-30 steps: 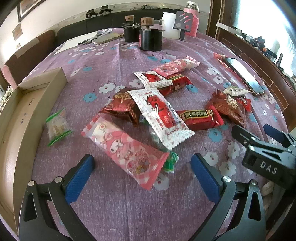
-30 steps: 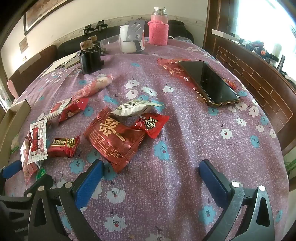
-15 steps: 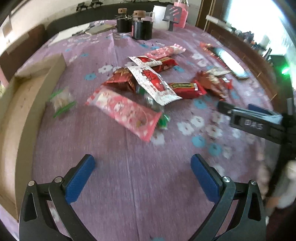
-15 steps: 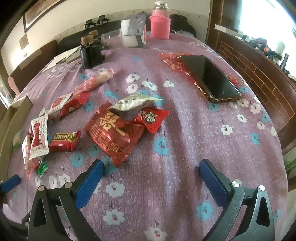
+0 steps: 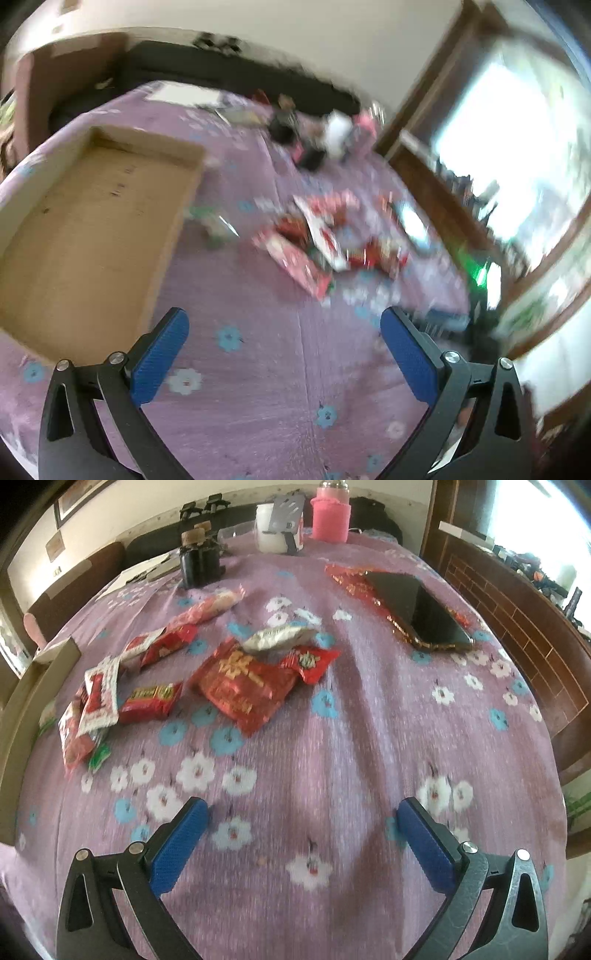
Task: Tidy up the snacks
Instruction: 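Move both tools over the scattered snacks toward the pink cartoon bar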
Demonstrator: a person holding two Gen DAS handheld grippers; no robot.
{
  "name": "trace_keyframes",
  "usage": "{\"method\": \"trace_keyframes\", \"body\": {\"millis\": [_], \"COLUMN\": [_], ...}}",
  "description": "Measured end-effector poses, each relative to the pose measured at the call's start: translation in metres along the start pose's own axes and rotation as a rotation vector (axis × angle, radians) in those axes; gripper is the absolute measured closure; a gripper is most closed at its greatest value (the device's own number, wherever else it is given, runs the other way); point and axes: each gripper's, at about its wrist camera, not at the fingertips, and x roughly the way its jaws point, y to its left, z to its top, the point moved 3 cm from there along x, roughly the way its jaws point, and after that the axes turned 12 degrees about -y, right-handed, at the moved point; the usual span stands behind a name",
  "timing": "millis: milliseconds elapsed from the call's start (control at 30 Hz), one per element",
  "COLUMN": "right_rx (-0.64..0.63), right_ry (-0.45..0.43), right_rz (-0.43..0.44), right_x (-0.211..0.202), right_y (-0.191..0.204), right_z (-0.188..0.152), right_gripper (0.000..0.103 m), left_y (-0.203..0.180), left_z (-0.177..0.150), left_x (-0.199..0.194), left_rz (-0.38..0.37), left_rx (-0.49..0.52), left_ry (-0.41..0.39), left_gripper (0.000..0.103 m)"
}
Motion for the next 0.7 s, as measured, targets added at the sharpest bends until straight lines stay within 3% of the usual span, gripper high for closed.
{"method": "trace_keyframes", "body": {"millis": [133,233,333,400,633,700], "right_rx": [-0.026,-0.042,-0.059,-0.060,-0.114,-0.114], "right_ry": [0.004,0.001,0.019,0.016,-0.136,-0.151], "right_rz": [0.020,0.025,0.021,0.025,0.214,0.269], "right_x": [-0.008,-0.014,-0.020,-0.029,-0.060,-0.055], "right_y": [0.000,0.001,0.003,0.007,0.064,0.081], "right_z": [-0.009,-0.015,-0.020,-0.018,0.019,0.033], "right_gripper": [0.000,0.000,0.001,0.007,0.009,0.017], "left_y": [0.024,0.037,0.052,0.060,0.065,0.059], "left_z": [0.016,0.018,0.021,0.021,0.013,0.009], "left_x": [-0.024,-0.028,-0.032,-0.040,-0.033,-0.029], "left_rz": [0.073,0.145,0.124,0.130,0.100,0.091], "left_rx": [-0.016,0.014,-0.039,-0.069,-0.113,-0.100], "left_ry": [-0.114,-0.113,-0.123,-0.144,-0.098,-0.078], "left_gripper": [0.000,0.000,0.000,0.000,0.000,0.000]}}
